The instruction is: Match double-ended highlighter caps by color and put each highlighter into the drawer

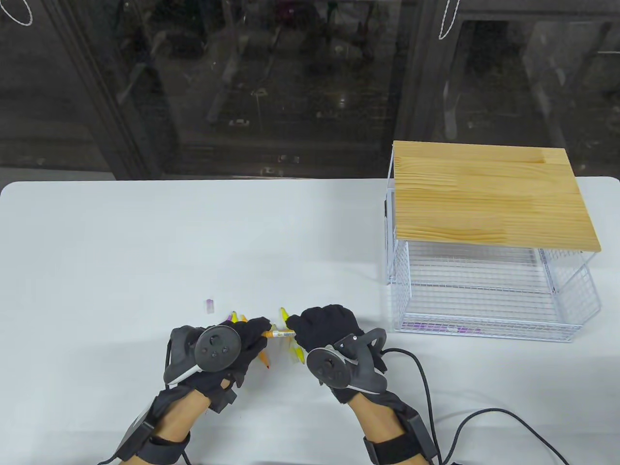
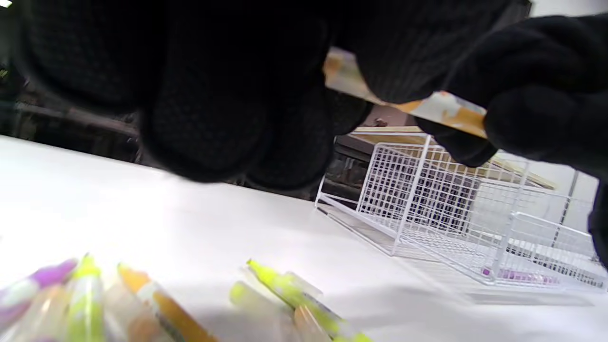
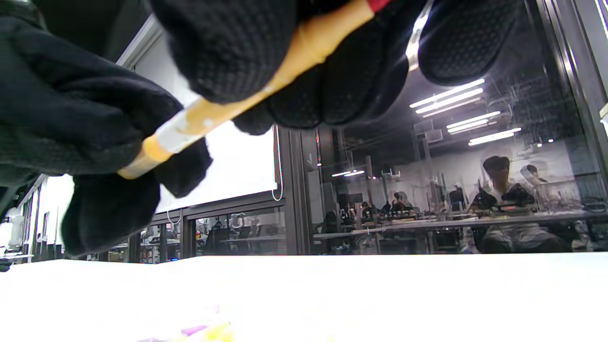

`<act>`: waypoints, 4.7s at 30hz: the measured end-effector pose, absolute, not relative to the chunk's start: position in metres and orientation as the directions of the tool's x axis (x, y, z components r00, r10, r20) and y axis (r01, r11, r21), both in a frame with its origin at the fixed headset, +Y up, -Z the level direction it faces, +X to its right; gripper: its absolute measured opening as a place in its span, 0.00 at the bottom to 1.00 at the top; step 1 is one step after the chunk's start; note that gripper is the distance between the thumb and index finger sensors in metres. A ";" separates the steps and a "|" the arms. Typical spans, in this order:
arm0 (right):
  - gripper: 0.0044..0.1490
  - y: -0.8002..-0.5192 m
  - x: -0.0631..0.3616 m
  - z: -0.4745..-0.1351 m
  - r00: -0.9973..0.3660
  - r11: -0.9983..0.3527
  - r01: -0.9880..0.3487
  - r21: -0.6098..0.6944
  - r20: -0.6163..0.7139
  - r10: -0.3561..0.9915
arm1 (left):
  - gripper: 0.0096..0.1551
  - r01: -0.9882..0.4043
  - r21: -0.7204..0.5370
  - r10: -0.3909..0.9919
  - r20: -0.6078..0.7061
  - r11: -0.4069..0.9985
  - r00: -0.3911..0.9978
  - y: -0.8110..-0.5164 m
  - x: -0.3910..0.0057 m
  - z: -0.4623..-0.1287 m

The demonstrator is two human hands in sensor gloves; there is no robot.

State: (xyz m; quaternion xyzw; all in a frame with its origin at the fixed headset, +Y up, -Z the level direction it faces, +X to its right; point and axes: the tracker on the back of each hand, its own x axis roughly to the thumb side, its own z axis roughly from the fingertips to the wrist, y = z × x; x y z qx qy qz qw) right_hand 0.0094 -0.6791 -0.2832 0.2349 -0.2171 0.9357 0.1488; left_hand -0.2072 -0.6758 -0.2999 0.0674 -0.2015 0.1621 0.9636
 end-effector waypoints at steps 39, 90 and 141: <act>0.30 -0.701 0.049 -0.314 -0.915 -0.905 -0.374 -0.202 0.240 0.325 | 0.27 -0.493 0.043 0.491 0.052 0.869 0.870 -0.690 -0.311 -0.346; 0.28 -0.733 -0.045 -0.330 -0.954 -0.992 -0.048 0.113 0.288 0.079 | 0.27 -0.499 -0.004 0.498 0.069 0.867 0.864 -0.694 -0.303 -0.346; 0.26 -0.746 -0.082 -0.328 -0.939 -0.994 0.109 -0.007 0.328 -0.106 | 0.27 -0.498 -0.028 0.498 0.039 0.867 0.866 -0.693 -0.305 -0.346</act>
